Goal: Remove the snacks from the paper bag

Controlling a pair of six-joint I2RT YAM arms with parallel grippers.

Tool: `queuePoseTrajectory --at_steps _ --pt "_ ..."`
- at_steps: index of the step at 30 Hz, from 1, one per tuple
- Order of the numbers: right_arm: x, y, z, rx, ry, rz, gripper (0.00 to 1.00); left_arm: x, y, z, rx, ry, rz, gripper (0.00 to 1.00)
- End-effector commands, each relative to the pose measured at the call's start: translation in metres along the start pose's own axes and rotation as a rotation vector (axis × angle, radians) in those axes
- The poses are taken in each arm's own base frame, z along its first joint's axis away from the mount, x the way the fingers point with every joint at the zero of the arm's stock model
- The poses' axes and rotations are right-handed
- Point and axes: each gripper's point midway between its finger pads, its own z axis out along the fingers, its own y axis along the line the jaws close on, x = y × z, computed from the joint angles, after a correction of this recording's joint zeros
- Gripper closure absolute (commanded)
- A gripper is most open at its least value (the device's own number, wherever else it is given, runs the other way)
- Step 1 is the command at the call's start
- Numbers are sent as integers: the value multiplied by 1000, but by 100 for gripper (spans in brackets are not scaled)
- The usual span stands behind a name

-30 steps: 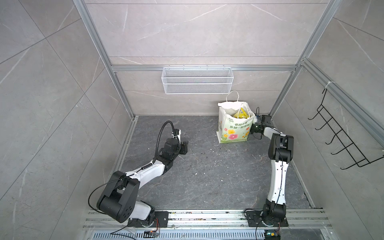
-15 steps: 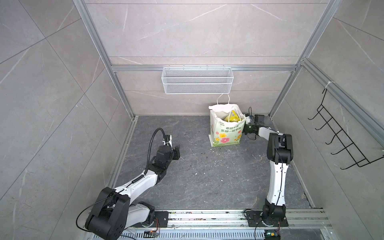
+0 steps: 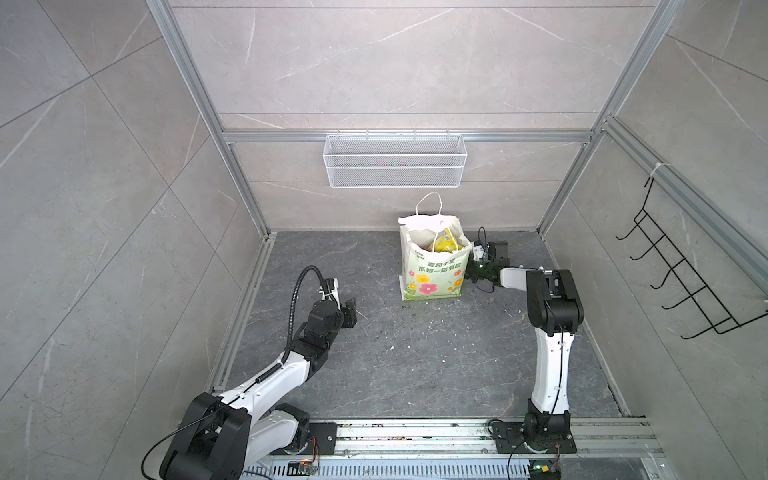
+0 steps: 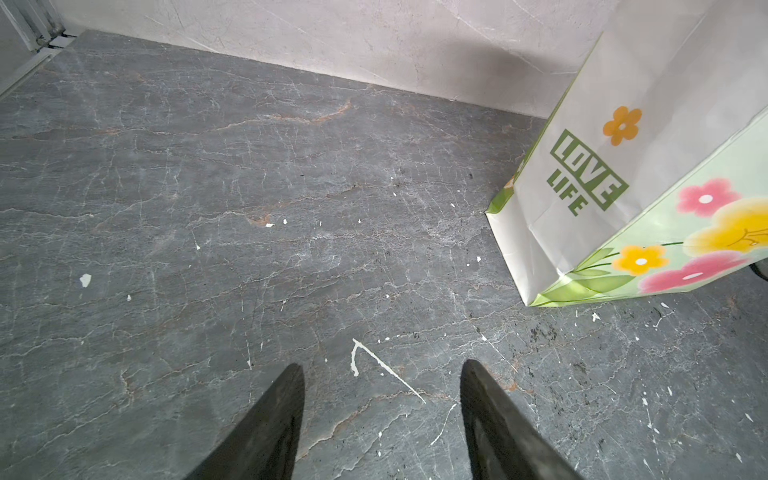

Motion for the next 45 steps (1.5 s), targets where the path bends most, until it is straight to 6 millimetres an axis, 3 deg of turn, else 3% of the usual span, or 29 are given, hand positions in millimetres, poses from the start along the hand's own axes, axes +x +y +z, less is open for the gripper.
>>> queuePoseTrajectory --at_steps 1,12,30,35,40,45 --pt "6 23 1 -8 -34 -9 100 -25 -7 -4 17 -55 9 38" --pt "40 44 19 -14 9 -29 100 -28 -13 3 34 -44 17 38" --pt "39 70 2 -38 -80 -15 100 -40 -18 3 45 -62 49 38" --pt "45 73 -4 -37 -84 -23 100 -47 -30 1 102 -64 95 34" --pt "44 85 -31 -2 -144 -92 99 -63 -45 -2 183 -83 104 31" --pt "18 122 -78 78 -234 -254 90 -89 -56 -14 232 -135 100 30"
